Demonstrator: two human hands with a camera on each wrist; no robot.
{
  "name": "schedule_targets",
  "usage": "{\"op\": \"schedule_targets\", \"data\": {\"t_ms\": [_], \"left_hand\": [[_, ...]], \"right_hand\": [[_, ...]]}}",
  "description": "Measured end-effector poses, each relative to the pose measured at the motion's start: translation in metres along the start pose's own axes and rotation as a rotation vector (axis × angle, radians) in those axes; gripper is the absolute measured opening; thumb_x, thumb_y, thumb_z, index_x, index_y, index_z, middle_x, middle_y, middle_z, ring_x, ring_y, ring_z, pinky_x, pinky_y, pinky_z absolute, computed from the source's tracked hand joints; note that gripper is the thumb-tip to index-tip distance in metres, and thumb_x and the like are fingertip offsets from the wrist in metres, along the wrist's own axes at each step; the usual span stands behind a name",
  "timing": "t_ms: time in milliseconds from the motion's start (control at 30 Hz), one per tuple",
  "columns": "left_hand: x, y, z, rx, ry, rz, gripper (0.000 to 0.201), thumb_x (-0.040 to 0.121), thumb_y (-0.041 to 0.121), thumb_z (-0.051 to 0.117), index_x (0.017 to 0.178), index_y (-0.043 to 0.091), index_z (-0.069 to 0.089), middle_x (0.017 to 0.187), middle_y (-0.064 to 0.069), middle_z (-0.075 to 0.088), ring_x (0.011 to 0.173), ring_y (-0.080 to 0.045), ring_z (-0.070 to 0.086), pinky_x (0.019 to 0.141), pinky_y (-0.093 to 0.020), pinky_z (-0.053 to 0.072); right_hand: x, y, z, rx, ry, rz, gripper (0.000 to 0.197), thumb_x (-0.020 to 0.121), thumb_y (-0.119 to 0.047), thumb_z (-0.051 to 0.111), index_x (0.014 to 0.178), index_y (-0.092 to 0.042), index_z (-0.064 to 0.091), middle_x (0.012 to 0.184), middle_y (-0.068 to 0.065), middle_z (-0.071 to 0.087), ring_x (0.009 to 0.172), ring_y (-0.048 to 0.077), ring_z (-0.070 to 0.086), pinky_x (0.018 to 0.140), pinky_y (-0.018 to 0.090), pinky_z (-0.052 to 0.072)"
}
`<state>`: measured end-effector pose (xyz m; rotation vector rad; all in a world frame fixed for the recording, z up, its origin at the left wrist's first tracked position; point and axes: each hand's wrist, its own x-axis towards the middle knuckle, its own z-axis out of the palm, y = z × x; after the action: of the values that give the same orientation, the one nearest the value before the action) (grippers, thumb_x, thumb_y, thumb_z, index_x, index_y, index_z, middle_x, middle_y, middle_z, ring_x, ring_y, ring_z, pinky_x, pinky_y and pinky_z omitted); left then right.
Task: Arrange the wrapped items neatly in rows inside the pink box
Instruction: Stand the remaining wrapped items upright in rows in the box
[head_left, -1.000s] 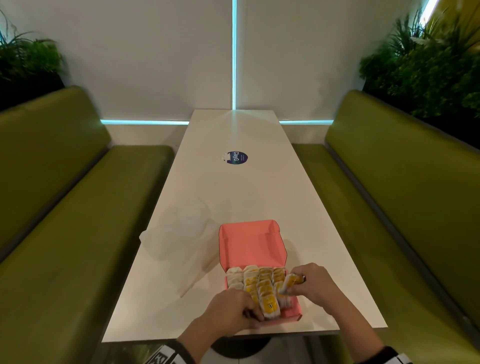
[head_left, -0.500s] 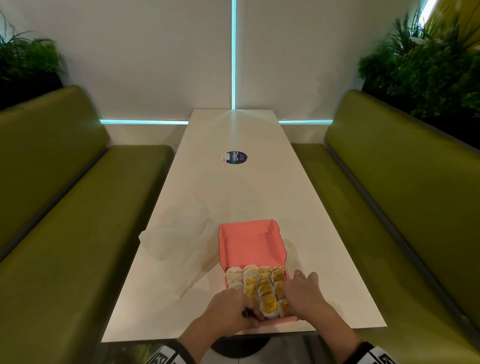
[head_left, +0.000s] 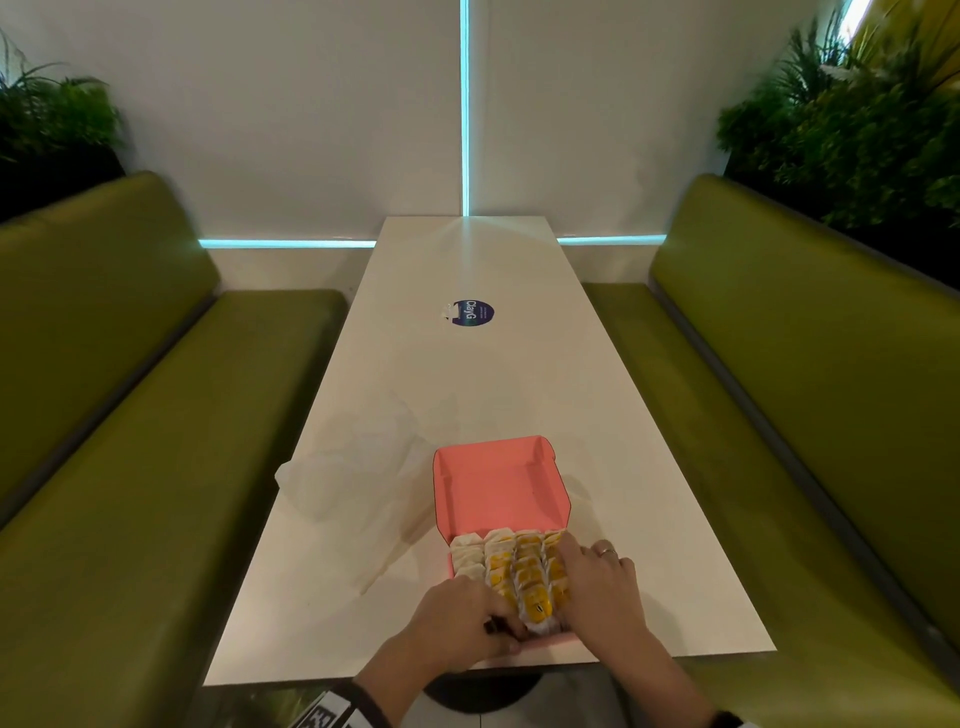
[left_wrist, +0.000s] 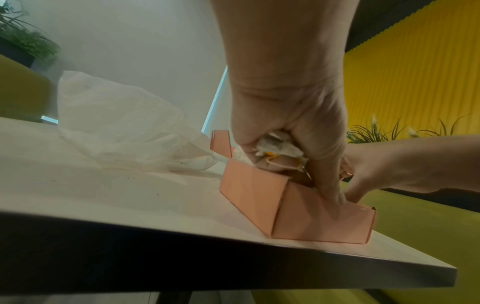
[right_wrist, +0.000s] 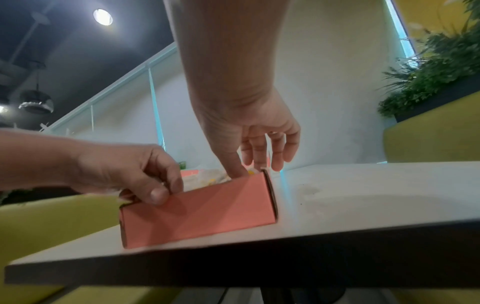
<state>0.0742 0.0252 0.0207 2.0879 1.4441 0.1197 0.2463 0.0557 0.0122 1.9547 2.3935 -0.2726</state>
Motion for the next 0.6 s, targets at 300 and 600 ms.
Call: {"op": "schedule_targets", "data": {"t_ms": [300, 600], "left_hand": [[0.000, 0.000, 0.000, 0.022, 0.013, 0.007, 0.025, 0.088, 0.038, 0.060, 0.110, 0.032, 0.068, 0.112, 0.011, 0.067, 0.103, -0.010, 0.058, 0.081, -0.015, 0.039], [0.000, -0.001, 0.002, 0.048, 0.009, -0.001, 0.024, 0.088, 0.037, 0.059, 0.110, 0.034, 0.068, 0.112, 0.012, 0.066, 0.103, -0.010, 0.056, 0.081, -0.018, 0.039]], "right_hand": [[-0.006, 0.005, -0.027, -0.045, -0.092, -0.082, 0.022, 0.090, -0.016, 0.036, 0.086, -0.029, 0.054, 0.099, -0.004, 0.059, 0.113, 0.019, 0.040, 0.088, 0.038, 0.030], [-0.003, -0.003, 0.001, -0.055, -0.257, 0.048, 0.035, 0.097, -0.021, 0.031, 0.123, -0.024, 0.055, 0.129, 0.004, 0.054, 0.128, 0.024, 0.034, 0.098, 0.038, 0.035]]}}
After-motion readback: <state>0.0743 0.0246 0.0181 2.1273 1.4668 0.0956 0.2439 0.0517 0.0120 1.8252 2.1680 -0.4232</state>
